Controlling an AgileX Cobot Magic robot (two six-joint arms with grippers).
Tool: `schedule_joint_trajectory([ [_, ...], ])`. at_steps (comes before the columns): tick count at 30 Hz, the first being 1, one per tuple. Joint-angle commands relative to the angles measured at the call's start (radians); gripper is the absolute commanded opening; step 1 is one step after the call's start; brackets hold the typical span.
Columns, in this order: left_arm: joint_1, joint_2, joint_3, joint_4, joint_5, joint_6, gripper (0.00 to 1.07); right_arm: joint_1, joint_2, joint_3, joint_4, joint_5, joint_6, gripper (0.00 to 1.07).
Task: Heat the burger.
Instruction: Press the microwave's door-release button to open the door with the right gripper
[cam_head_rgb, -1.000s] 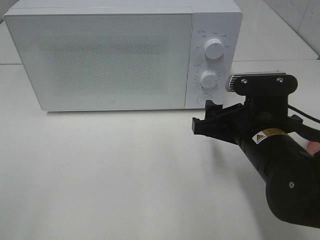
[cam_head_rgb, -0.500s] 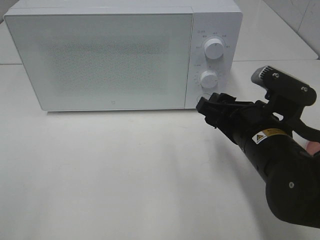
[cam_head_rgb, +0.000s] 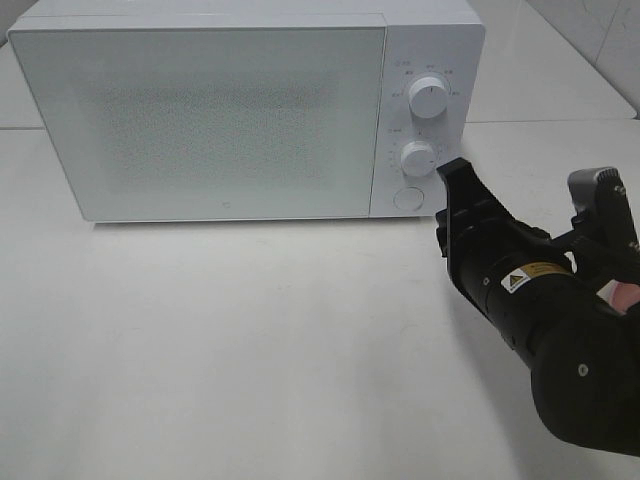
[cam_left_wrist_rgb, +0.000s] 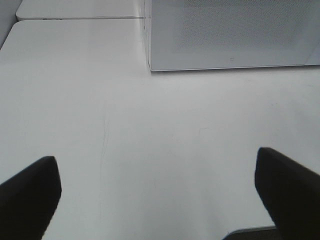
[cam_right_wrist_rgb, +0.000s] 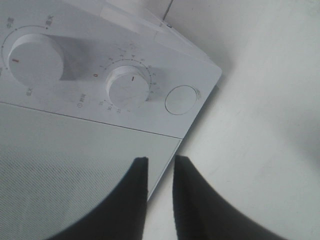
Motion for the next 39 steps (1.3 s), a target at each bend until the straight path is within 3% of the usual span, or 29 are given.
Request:
schedule_joint_trajectory([
  [1,-0.006,-0.014,0.000,-0.002,-0.013,-0.008,0.98,0.006,-0.002,-0.008,-0.004,0.014,0.119,0.11],
  [7,-0.006,-0.014,0.000,-0.002,-0.013,-0.008,0.98,0.006,-0.002,-0.008,-0.003,0.014,0.260,0.00],
  [13,-0.006,-0.014,0.000,-0.002,-0.013,-0.008,0.98,0.003,0.001,-0.010,-0.003,0.017,0.298,0.00],
  [27,-0.006,-0.014,0.000,-0.002,-0.013,-0.008,0.98,-0.084,0.107,-0.097,-0.117,0.031,0.322,0.00],
  [32,-0.006,-0.014,0.000,-0.002,-0.013,-0.008,0.98,-0.140,0.171,-0.153,-0.211,0.074,0.400,0.00],
  [39,-0.006,-0.014,0.000,-0.002,-0.013,-0.008,0.98,-0.177,0.204,-0.180,-0.218,0.075,0.410,0.00],
])
